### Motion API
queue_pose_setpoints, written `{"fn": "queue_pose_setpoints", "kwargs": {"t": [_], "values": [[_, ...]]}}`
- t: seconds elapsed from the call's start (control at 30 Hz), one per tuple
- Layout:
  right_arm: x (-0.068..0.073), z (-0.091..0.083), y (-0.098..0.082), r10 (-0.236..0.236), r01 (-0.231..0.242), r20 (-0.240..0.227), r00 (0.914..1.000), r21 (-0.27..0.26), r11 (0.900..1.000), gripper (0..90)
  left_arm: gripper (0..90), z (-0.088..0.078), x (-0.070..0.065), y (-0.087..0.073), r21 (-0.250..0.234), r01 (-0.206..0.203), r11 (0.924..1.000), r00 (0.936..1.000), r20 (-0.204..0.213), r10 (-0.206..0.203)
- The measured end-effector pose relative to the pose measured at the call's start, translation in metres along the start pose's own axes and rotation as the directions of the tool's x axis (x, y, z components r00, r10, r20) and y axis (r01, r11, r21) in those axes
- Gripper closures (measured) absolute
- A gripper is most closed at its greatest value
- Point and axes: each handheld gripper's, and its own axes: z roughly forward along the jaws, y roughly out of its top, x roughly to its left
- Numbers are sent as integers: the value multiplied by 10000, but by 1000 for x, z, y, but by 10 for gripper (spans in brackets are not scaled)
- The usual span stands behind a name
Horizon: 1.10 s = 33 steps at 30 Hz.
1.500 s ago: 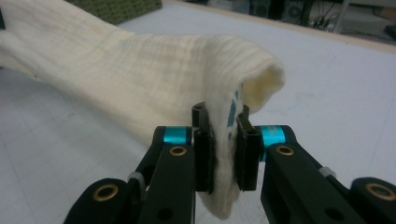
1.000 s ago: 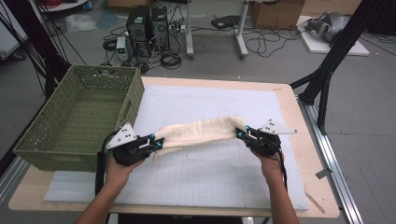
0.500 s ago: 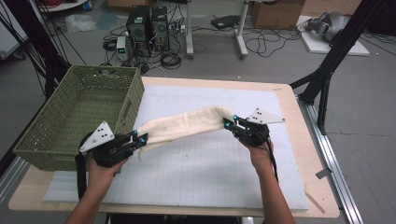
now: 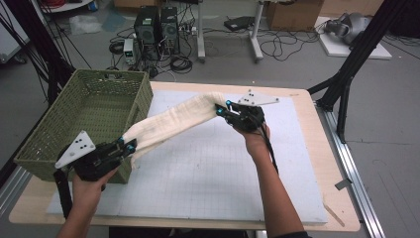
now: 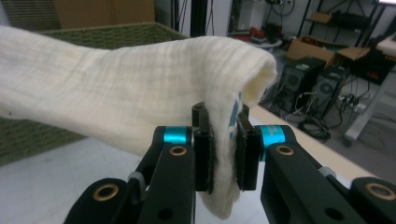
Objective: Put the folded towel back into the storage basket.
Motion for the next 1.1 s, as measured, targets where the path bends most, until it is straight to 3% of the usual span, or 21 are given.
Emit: {"fn": "queue_pose_setpoints", "kwargs": {"t": [0.4,1.1], "values": [[12,50,48,-493,491,-188,9986,-91,9988,806,807,-31,11,8,-523,314,9981,9979,-558,-343],[36,130,99,-986,988,-447,9941,20,9951,807,807,-68,29,17,-1103,272,9935,9846,-1690,-457]]}}
